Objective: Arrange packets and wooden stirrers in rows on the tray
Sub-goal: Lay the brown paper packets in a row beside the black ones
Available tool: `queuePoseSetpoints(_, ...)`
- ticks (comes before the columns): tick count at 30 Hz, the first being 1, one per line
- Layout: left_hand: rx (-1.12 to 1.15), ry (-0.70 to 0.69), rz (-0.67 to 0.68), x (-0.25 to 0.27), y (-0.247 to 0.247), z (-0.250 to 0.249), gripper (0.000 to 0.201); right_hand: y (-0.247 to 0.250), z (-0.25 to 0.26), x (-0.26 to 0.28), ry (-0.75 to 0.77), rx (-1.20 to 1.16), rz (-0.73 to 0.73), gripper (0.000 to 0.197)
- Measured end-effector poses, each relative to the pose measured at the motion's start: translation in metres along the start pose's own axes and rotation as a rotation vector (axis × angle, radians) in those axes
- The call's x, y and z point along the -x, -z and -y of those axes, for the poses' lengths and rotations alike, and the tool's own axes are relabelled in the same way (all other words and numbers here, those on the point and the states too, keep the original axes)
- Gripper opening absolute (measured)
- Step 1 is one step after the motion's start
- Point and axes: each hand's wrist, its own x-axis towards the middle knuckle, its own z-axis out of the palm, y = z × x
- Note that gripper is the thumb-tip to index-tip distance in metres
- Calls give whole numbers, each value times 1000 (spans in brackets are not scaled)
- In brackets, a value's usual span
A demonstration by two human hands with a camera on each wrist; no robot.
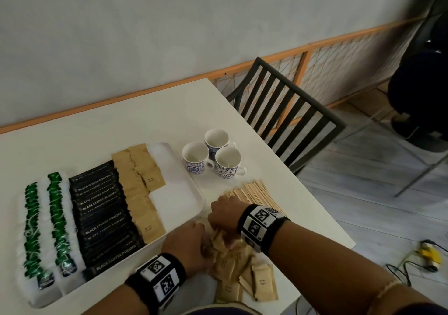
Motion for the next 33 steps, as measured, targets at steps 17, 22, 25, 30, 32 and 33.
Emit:
queuePoseSetpoints(17,-111,-66,2,10,-4,10,72,0,-3,10,15,-459,-153,28)
queuePoseSetpoints(22,-83,-94,63,2,0,12,58,7,-6,19,-1,-623,-166,32)
queuePoseSetpoints(25,-48,-150,56,0,-3,14,50,7,-6,23,-5,-737,-164,41)
queuePoseSetpoints(30,159,-191,36,-1,-13,26,14,9,-8,26,-86,-897,-168,38)
queuePoseSetpoints(32,293,-189,24,2,-8,35,8,15,-8,27,-79,-960,-171,30)
queuePoseSetpoints(33,416,-172,0,4,-3,40,10,18,-8,28,-63,-981,-180,28)
